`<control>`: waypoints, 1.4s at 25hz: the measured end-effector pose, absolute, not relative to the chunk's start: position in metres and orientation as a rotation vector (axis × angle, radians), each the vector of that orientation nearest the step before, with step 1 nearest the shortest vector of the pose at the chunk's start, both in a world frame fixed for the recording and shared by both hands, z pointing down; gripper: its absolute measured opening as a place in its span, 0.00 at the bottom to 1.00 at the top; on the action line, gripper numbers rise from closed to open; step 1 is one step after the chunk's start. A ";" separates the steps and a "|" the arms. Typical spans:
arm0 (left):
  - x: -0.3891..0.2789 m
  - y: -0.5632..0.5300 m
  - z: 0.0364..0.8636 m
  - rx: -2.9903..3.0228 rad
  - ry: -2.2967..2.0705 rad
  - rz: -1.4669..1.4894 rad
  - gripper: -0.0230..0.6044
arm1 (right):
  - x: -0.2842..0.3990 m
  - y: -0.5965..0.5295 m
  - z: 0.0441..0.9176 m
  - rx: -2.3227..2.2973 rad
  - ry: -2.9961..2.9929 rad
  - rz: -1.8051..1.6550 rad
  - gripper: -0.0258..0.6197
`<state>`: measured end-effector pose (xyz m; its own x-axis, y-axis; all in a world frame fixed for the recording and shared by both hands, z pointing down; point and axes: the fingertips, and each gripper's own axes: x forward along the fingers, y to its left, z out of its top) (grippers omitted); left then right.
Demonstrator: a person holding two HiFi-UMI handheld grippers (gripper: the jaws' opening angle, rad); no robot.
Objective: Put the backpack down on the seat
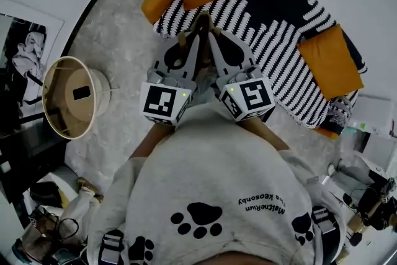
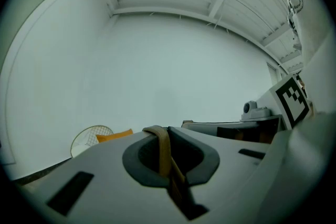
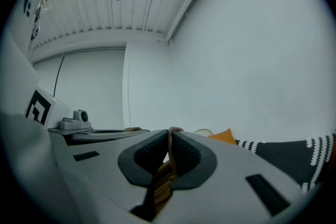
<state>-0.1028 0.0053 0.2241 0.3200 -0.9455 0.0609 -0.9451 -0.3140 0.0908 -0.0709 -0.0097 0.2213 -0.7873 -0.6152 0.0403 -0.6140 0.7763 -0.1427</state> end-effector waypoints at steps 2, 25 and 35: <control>-0.099 -0.026 0.224 2.462 -1.759 -0.002 0.07 | -0.065 -0.042 0.222 -1.034 2.947 -0.250 0.11; -0.059 -0.262 0.247 2.457 -1.678 0.052 0.07 | -0.019 -0.282 0.244 -1.013 2.942 -0.351 0.11; -0.064 -0.293 0.267 2.500 -1.560 0.094 0.07 | -0.030 -0.309 0.259 -1.056 2.975 -0.393 0.11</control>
